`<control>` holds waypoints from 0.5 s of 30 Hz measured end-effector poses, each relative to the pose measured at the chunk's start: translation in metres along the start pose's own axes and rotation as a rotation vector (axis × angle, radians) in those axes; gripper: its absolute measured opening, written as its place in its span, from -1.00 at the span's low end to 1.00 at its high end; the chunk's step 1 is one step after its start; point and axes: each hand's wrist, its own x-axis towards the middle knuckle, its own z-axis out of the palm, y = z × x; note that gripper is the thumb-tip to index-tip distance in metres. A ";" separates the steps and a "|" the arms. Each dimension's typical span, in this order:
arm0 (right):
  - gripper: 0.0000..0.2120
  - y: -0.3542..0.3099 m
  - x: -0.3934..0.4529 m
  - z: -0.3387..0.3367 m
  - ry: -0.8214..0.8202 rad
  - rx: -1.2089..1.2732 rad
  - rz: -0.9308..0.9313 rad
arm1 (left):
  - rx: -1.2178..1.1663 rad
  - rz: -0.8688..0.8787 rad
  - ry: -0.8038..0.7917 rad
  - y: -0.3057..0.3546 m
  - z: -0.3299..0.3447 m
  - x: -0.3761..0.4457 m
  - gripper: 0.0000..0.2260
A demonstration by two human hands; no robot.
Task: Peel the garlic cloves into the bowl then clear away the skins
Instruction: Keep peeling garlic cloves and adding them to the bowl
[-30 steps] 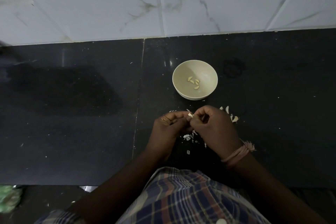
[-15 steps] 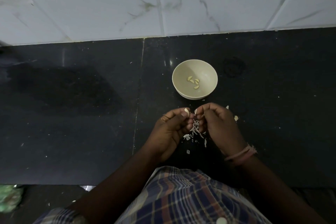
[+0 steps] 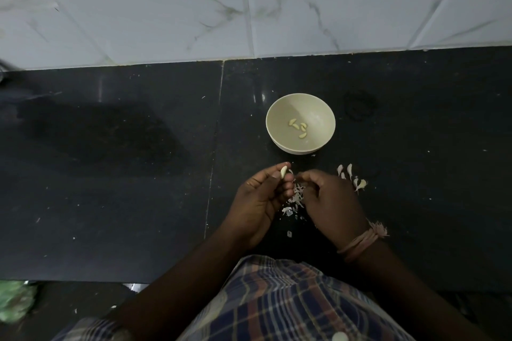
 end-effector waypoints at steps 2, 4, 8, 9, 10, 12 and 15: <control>-0.84 -0.001 0.001 -0.001 0.053 0.022 -0.007 | -0.003 0.010 0.016 -0.001 0.000 0.001 -0.79; -0.95 -0.001 0.003 -0.004 0.084 0.028 0.014 | -0.011 0.017 0.028 -0.001 -0.001 0.001 -0.79; -0.88 0.001 0.002 -0.005 0.126 -0.032 -0.068 | -0.012 0.028 0.034 -0.003 0.000 0.000 -0.82; -0.81 0.000 0.001 -0.004 0.101 -0.023 -0.072 | -0.012 0.030 0.035 -0.004 0.000 0.000 -0.82; -0.74 0.001 0.001 -0.002 0.067 -0.009 -0.084 | -0.010 0.032 0.037 -0.004 0.000 0.000 -0.82; -0.76 0.000 -0.001 0.003 0.056 -0.009 -0.115 | 0.002 0.041 0.045 -0.005 -0.001 -0.001 -0.83; -0.89 -0.004 -0.004 0.006 0.126 0.145 -0.043 | 0.029 0.057 0.056 -0.006 -0.002 -0.002 -0.83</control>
